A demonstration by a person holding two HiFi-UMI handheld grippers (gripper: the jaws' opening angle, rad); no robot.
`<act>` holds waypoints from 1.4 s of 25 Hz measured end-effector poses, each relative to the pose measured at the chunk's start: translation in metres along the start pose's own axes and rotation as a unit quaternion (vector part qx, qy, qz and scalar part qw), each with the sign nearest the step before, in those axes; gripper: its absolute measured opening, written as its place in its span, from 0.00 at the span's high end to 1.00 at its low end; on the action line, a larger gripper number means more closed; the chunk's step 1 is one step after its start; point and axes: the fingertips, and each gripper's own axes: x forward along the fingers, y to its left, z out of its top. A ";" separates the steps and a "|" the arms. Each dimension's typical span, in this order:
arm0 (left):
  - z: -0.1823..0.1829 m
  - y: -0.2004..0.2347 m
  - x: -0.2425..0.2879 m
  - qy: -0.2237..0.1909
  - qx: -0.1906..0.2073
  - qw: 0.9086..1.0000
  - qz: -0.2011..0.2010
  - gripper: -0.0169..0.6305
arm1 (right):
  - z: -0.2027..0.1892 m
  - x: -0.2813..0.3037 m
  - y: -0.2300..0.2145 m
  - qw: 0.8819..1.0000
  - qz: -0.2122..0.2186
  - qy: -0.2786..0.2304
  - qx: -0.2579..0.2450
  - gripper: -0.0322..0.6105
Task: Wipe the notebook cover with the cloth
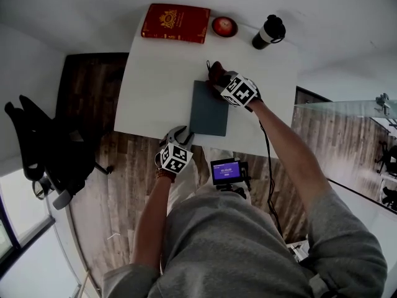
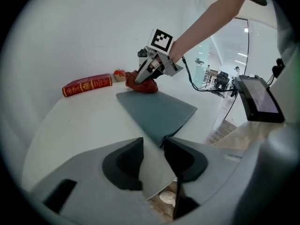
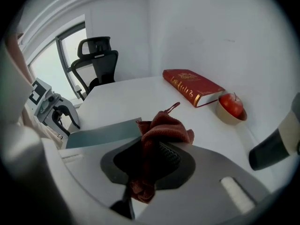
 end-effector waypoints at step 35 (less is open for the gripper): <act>0.001 0.001 0.001 0.005 -0.010 1.000 -0.006 0.77 | -0.009 0.020 0.040 0.998 0.040 0.002 0.042 0.84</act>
